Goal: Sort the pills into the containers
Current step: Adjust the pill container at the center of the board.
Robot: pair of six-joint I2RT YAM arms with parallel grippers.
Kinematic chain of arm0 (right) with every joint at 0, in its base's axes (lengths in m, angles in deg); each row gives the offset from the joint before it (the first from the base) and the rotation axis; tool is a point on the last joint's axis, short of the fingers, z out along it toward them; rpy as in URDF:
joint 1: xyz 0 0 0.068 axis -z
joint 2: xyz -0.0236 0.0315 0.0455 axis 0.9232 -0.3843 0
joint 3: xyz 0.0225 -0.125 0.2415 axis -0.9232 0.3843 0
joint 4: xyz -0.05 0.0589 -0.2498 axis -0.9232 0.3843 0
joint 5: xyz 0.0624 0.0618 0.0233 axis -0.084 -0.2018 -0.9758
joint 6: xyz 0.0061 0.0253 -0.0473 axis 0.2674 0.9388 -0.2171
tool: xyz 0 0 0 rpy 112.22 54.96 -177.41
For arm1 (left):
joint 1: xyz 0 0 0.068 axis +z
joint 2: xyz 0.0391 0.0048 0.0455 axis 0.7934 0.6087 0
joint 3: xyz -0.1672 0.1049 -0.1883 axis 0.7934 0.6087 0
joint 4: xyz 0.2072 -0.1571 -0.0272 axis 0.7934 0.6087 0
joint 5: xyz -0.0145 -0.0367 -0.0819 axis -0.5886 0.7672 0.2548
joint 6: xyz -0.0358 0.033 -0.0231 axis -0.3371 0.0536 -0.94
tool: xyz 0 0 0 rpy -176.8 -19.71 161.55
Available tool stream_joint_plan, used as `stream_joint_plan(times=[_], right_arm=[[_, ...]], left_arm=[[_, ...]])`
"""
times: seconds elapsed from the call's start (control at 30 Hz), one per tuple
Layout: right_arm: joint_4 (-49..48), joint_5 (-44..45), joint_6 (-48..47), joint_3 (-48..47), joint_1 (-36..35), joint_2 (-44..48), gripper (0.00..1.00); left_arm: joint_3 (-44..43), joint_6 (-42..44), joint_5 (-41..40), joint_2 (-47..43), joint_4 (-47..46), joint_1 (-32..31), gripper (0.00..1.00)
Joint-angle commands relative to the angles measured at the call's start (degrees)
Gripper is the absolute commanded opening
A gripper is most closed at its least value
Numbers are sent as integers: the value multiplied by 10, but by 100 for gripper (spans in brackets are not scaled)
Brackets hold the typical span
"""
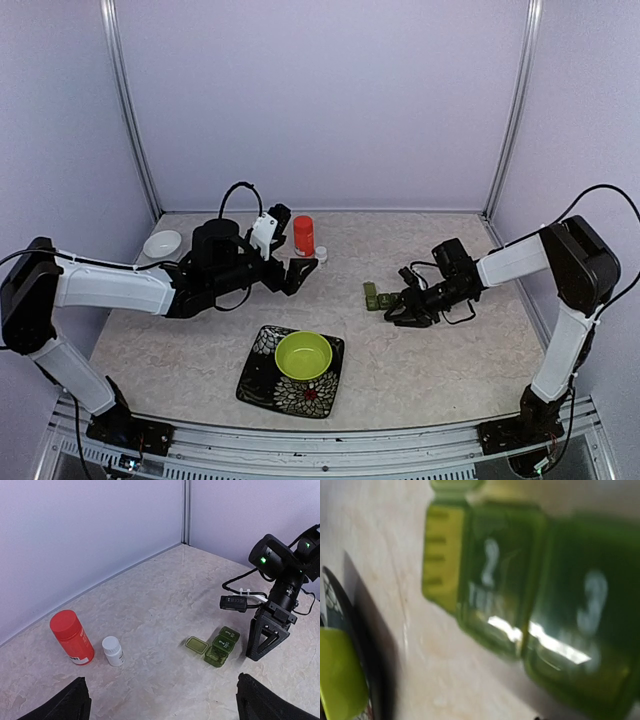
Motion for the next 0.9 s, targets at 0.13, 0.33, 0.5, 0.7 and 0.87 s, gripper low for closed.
stream_joint_plan(times=[0.13, 0.33, 0.5, 0.7, 0.87], right_arm=[[-54, 27, 24, -32, 13, -53, 47], [-41, 34, 18, -64, 36, -70, 46], [-20, 43, 8, -90, 47, -81, 46], [-12, 46, 1, -119, 57, -97, 46], [6, 48, -2, -160, 57, -128, 46]], left_arm=[[-8, -9, -7, -1, -2, 7, 99], [1, -12, -4, -3, -5, 9, 99], [-4, -12, -2, 0, -4, 10, 99], [-8, -13, 0, 6, -3, 10, 99], [-11, -13, 2, 7, 1, 9, 99]])
